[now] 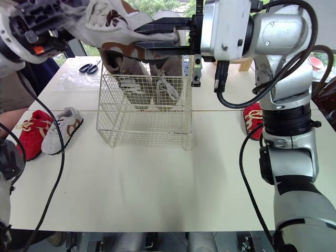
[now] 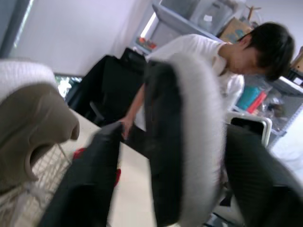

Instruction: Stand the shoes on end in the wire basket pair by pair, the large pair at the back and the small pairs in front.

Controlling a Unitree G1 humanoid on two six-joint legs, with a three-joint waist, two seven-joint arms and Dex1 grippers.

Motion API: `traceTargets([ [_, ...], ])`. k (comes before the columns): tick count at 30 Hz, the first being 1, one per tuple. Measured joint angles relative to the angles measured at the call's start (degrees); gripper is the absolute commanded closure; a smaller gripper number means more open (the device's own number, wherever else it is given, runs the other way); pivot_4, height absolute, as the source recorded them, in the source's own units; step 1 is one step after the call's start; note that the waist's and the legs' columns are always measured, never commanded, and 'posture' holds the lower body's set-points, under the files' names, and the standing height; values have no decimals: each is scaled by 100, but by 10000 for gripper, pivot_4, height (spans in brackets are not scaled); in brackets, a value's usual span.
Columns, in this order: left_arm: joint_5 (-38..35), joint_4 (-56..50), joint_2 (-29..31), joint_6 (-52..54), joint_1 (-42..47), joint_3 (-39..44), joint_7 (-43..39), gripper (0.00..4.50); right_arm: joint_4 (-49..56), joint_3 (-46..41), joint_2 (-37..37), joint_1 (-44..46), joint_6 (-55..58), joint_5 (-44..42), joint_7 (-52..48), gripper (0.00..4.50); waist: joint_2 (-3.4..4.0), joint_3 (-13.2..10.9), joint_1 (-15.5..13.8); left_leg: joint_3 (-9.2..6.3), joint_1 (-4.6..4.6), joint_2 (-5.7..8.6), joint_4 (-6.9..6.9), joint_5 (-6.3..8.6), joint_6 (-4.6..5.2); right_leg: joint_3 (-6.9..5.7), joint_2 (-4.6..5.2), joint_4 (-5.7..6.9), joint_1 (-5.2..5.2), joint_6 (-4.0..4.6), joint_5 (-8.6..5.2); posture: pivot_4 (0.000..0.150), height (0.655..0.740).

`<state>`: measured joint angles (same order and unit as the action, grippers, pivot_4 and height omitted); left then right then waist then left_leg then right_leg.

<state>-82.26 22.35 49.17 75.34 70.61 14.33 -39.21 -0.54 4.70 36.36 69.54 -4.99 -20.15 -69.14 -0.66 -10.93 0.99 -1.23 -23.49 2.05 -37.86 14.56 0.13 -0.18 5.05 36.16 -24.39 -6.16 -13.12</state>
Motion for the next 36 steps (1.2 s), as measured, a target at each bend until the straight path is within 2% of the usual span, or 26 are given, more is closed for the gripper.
traceTargets([
  [3, 222, 102, -4, 52, 9, 5, -192, 40848, 15, 7, -41, -3, -1, 21, -19, 45000, 0, 0, -1, 0, 0, 0, 1, 0, 0, 1, 1, 0, -1, 0, 0, 1500, 7400],
  [6, 317, 113, -71, 72, 8, 65, -197, 41782, 41, 8, -43, -31, 48, 22, -6, 45000, 0, 0, -8, -1, -1, 0, 1, 0, 0, 1, 4, 0, -1, 0, 0, 1500, 7400],
  [8, 324, 106, -170, 71, -8, 192, -54, 41782, 79, -27, -71, -89, 221, -24, 111, 34351, 0, 0, -17, -1, -1, 0, 1, 0, 0, 1, 6, 0, -1, 0, 0, 1500, 7400],
  [10, 243, 56, -357, 3, -126, 540, 327, 41782, 209, -223, -225, -197, 839, -374, 513, 26459, 0, 0, -18, -3, -1, 0, 1, 0, 0, 2, 13, 4, -4, 1, 1, 1500, 7400],
  [13, -209, -391, -790, -428, -653, 1356, 1125, 41782, 383, -937, -455, -634, 2119, -1308, 1468, 10946, -3, 2, -28, -8, -4, 1, 5, -1, -7, 0, 44, 2, -6, 2, 2, 1500, 7400],
  [15, -574, -972, -1325, -921, -1075, 1867, 1731, 41782, 454, -1595, -992, -1060, 2723, -2035, 2416, 974, -7, 5, -35, -9, -2, 3, 14, -1, -10, 0, 52, 0, -5, 4, 4, 1500, 7400],
  [18, -1060, -1904, -2366, -1847, -1600, 2246, 2568, 41782, 555, -2232, -2149, -1728, 3297, -3091, 4001, 133, -6, 5, -40, -9, -6, 6, 23, -6, -18, 1, 54, 1, -15, 7, 8, 1500, 7400],
  [21, -1149, -2741, -3369, -2671, -1960, 2198, 2976, 41782, 783, -2394, -3369, -2044, 3523, -3990, 5312, 133, -4, 5, -34, -5, -11, 11, 47, -19, -37, 3, 51, 1, -32, 9, 9, 1500, 7400],
  [23, -1059, -2976, -3763, -3005, -2107, 1900, 3047, 41782, 972, -2203, -3829, -2045, 3625, -4339, 5783, 133, -4, 5, -27, -2, -12, 12, 57, -32, -54, 2, 44, 3, -39, 9, 9, 1500, 7400],
  [28, -998, -3060, -3847, -3318, -2251, 1518, 3065, 41782, 1275, -1857, -4208, -1822, 3641, -4531, 6193, 133, -4, 5, -15, 1, -3, 9, 58, -20, -29, 1, 16, 3, -31, 10, 8, 1500, 7400],
  [36, -800, -2930, -3731, -3483, -2593, 1171, 3008, 41782, 1297, -1579, -4408, -1700, 3452, -4535, 6221, 133, -4, 5, -20, -4, -2, 5, 55, -20, -26, 3, 2, 1, -24, 11, 8, 1500, 7400],
])
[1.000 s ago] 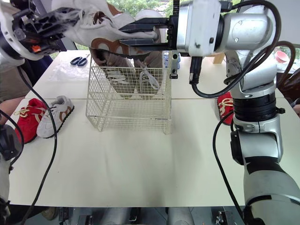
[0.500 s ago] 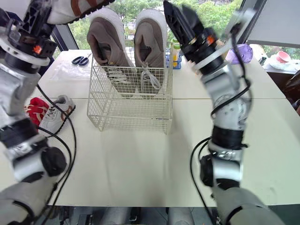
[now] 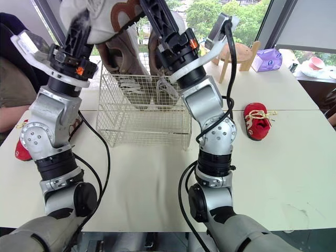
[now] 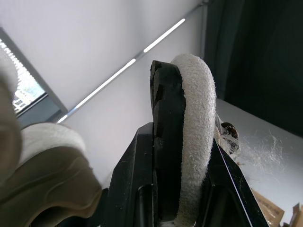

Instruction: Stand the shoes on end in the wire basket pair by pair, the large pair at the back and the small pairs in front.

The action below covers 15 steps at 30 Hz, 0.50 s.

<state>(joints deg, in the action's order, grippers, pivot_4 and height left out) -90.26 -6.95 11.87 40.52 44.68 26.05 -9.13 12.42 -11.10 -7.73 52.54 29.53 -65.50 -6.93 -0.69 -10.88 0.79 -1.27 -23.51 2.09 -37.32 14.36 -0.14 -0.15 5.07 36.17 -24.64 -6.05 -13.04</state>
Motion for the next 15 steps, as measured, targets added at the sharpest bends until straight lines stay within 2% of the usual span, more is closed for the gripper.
traceTargets([
  [7, 482, -56, 110, -158, -159, -281, -206, 41782, -54, -11, 118, -8, 1, -1, 62, 133, 0, 0, 6, -1, 0, -3, 1, 0, 0, 0, -3, -2, 1, 1, -1, 1500, 7400],
  [10, 528, -89, 110, -212, -167, -321, -212, 41782, -53, -15, 125, -8, -3, 0, 129, 8761, 0, 0, 7, -2, 0, -4, 2, 0, 0, 0, -4, -2, 1, 1, -1, 1500, 7400],
  [15, 590, -233, 146, -236, -186, -349, -287, 41782, -53, -21, 179, -20, -6, 13, 225, 32826, 0, 0, 7, -2, 0, -4, 2, 0, 0, 0, -4, -2, 1, 1, -1, 1500, 7400],
])
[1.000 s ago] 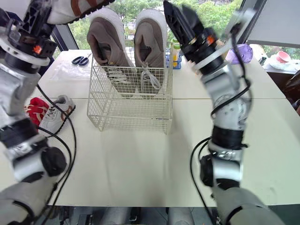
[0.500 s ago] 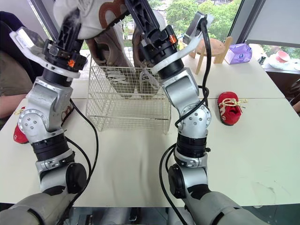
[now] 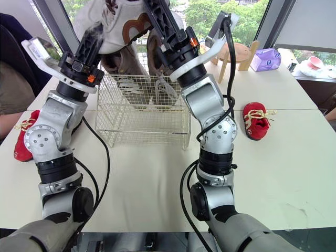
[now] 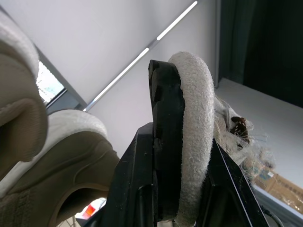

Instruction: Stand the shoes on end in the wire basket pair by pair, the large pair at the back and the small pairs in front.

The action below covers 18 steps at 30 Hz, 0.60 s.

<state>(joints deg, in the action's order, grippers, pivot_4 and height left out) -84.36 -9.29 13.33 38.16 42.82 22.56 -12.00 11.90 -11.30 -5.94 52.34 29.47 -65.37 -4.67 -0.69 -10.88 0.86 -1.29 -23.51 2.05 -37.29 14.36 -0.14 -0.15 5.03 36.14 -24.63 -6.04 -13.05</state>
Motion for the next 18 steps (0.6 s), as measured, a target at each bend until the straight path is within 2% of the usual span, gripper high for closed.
traceTargets([
  [2, 17, -49, 31, 0, -13, -6, -9, 41782, 0, 0, 22, -24, 6, 1, 36, 39500, 0, 0, 0, 0, 0, 0, 0, 0, 0, 0, 0, 0, 0, 0, 0, 1500, 7400],
  [4, 26, -77, 75, 0, -61, -7, -15, 41782, 0, 15, 20, -26, 28, 0, 84, 39688, 0, 0, 1, 0, 0, 0, 0, 0, 0, 0, 0, 0, 0, 0, 0, 1500, 7400],
  [6, 6, -162, 156, 17, -175, -9, -20, 31441, 0, 39, 21, -50, 77, -17, 122, 39688, 0, 0, 13, 0, 1, -1, 2, 0, 0, 0, 0, 0, 0, 0, 0, 1500, 7400],
  [8, -18, -282, 306, 162, -390, -79, -16, 23072, 38, 24, 44, -50, 93, -50, 148, 39688, 0, 0, 12, -2, 1, -1, 4, 0, 0, 0, 0, 0, 0, 0, 0, 1500, 7400],
  [12, -130, -663, 504, 339, -749, -159, 192, 1563, 116, 11, 64, -44, 120, -179, 174, 39688, 0, 0, 11, -3, 1, -2, 4, 0, 0, 0, 0, -1, 0, 1, 0, 1500, 7400],
  [15, -136, -1125, 750, 445, -1178, -248, 597, 430, 140, -80, 187, 96, 110, -344, 156, 39688, 2, -1, 11, -4, 2, -1, 4, 0, 0, 1, 2, 0, 0, 1, 0, 1500, 7400],
  [18, -240, -1689, 1107, 554, -1883, -299, 1060, 430, 88, -171, 966, 444, 234, -454, -190, 39688, 2, -1, 6, -4, 1, -1, 5, 1, 1, 1, 4, -4, 0, 2, -1, 1500, 7400],
])
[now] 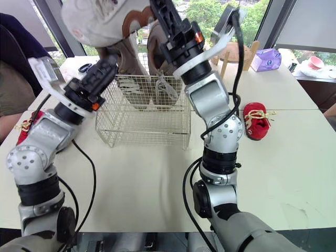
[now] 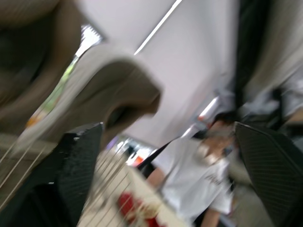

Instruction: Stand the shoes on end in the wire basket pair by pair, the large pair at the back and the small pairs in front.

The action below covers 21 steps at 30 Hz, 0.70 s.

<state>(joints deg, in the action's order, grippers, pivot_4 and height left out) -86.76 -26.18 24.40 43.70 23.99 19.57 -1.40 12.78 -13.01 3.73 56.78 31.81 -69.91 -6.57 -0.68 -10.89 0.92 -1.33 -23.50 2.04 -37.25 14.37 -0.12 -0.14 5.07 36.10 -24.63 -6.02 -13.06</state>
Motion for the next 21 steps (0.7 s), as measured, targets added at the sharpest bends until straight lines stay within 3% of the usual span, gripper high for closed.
traceTargets([
  [5, -104, -837, 652, 57, -883, 47, 451, 430, -776, -292, 1781, 241, 313, 173, -1516, 39688, 0, 0, -25, 0, 4, 3, -3, 3, 5, -1, 3, -20, 18, 22, -12, 1500, 7400],
  [8, -274, -1227, 875, -12, -1484, 136, 611, 430, -1995, -15, 2902, 425, 154, 1041, -3202, 39688, 1, -1, -16, 5, 10, 0, 3, 5, 8, 0, 2, -26, 22, 24, -14, 1500, 7400],
  [11, -266, -1350, 992, -67, -2007, 212, 613, 430, -2719, 488, 3444, 583, -317, 1949, -4523, 39688, 11, -4, 28, 18, 14, -8, 15, 6, 11, 4, -2, -27, 16, 30, -17, 1500, 7400],
  [16, -262, -1425, 1115, -280, -2294, 211, 533, 430, -3738, 1446, 3527, 898, -1558, 3558, -6077, 39688, 8, -2, -5, 18, 14, -19, 4, 5, 9, 3, -12, -28, 21, 33, -18, 1500, 7400],
  [21, -273, -1462, 1286, -425, -2376, 211, 525, 430, -4255, 1763, 3204, 893, -2073, 4191, -6773, 39688, 8, -4, -40, 15, 4, -12, 6, 6, 8, 3, -1, -39, 17, 33, -17, 1500, 7400],
])
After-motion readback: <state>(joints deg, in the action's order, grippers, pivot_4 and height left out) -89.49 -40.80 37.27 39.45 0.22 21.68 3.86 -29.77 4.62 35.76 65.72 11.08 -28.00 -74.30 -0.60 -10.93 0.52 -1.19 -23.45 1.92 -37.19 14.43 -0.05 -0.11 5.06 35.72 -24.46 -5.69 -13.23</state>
